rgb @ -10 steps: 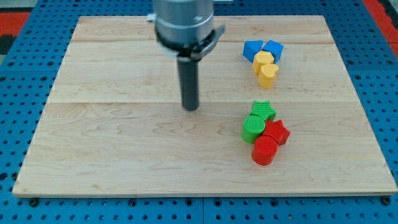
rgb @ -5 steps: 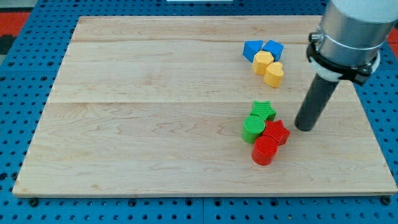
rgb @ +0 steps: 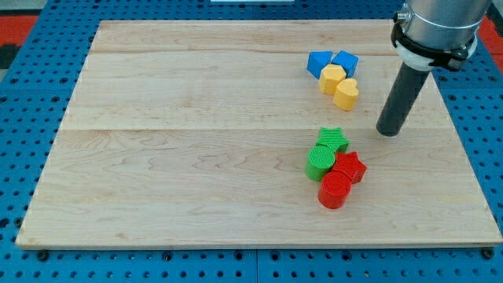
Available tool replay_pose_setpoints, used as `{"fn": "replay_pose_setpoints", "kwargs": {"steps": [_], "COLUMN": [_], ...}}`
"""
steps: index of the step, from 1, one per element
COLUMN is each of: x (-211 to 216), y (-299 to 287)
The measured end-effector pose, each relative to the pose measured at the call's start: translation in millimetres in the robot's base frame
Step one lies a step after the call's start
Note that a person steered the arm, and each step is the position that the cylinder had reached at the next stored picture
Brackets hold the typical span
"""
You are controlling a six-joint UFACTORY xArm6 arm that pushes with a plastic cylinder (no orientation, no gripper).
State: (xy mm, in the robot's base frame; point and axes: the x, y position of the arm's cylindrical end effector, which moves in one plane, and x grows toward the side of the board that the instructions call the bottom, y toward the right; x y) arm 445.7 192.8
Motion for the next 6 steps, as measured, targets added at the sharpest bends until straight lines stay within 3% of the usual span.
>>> {"fn": "replay_pose_setpoints", "kwargs": {"steps": [6], "x": [-10.1], "y": [-16.8]}}
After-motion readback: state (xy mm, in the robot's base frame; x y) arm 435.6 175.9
